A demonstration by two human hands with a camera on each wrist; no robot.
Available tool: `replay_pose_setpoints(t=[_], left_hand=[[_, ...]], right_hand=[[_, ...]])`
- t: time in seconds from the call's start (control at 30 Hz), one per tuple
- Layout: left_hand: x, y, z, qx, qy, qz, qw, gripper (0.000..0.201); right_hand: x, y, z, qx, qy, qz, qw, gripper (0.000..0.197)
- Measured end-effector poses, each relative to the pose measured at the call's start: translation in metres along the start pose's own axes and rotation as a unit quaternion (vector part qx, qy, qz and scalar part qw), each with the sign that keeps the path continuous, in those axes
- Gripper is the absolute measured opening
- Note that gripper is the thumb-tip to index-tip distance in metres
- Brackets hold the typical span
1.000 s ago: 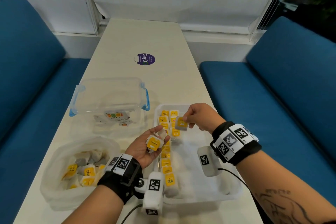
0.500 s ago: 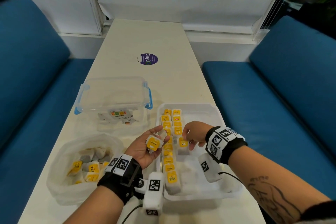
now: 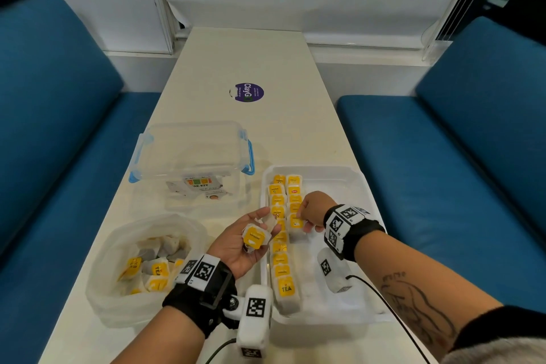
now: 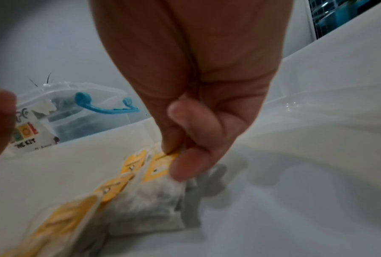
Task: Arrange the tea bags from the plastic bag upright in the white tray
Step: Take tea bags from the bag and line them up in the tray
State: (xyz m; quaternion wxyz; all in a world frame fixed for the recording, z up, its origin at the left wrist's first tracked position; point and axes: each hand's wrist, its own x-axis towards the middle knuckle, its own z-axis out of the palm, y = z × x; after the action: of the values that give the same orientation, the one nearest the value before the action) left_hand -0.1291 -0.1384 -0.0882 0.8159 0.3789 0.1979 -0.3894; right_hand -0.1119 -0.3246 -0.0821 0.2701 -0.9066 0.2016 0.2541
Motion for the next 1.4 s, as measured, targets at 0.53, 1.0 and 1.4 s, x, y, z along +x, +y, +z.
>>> replay_pose_setpoints(t=[0.53, 1.0, 1.4], left_hand=[[0.011, 0.003, 0.029, -0.01, 0.031, 0.041, 0.999, 0.012], [0.003, 0.003, 0.019, -0.017, 0.072, 0.055, 0.996, 0.008], [-0.009, 0.002, 0.009, -0.006, 0.05, 0.038, 0.998, 0.017]], right_hand=[[-0.102, -0.031, 0.0, 0.104, 0.187, -0.275, 0.937, 0.047], [-0.082, -0.009, -0.028, 0.319, 0.101, -0.194, 0.922, 0.017], [-0.051, 0.005, -0.017, -0.023, -0.095, -0.04, 0.994, 0.004]])
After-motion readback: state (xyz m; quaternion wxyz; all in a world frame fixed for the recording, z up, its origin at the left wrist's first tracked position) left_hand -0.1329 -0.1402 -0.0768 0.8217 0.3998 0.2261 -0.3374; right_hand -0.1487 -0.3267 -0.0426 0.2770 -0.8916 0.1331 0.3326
